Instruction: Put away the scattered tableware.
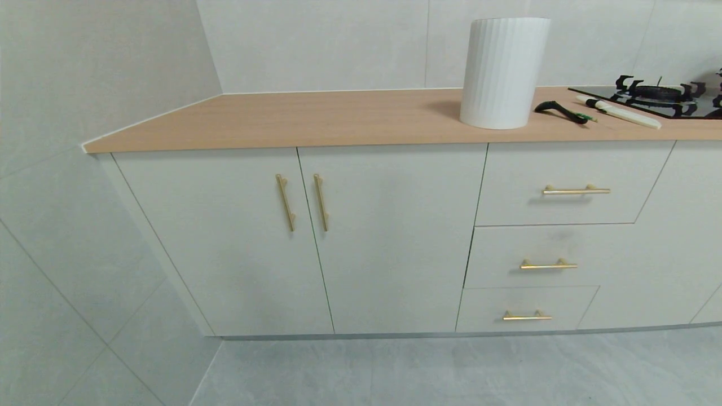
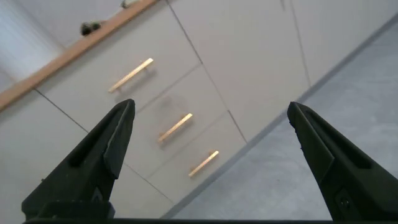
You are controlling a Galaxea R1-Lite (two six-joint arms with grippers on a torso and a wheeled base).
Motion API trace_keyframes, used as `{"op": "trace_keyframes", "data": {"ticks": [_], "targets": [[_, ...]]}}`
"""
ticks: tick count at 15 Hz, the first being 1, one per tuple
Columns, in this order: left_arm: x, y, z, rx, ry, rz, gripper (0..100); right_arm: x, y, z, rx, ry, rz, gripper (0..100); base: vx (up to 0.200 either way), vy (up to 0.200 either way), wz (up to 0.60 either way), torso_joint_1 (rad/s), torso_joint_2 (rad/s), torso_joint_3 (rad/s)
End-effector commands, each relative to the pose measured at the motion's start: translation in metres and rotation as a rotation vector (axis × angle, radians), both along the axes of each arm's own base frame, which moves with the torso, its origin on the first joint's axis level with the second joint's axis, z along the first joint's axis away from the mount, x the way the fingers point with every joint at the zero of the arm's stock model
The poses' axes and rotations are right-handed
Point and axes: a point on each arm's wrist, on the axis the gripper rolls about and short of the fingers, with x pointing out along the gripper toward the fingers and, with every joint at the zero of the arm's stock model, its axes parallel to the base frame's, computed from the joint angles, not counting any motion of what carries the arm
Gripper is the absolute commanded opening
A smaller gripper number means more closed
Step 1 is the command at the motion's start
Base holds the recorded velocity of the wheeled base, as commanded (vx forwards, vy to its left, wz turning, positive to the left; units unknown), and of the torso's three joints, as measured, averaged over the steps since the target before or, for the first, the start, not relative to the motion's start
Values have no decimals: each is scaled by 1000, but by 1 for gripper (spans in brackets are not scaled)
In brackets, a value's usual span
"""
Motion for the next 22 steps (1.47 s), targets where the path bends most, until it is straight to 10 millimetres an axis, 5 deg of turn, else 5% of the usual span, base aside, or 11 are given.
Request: {"op": "trace_keyframes", "data": {"ticks": [1,4,9,14,22], "targets": [[-3,-1,-4,51,-7,-29,100,-6,1,-20,-2,7,-32,100,0,0,0,0,0,0],[2,-5,-13,116,36,-235,100,-1,3,-35,-69,79,108,100,0,0,0,0,0,0],[5,-7,-17,119,51,-333,100,2,6,-56,-182,132,317,100,0,0,0,0,0,0],[20,-5,-42,107,52,-219,100,3,9,-55,-542,229,399,100,0,0,0,0,0,0],[27,-4,-49,80,-29,-191,100,9,13,-59,-511,158,592,100,0,0,0,0,0,0]]}}
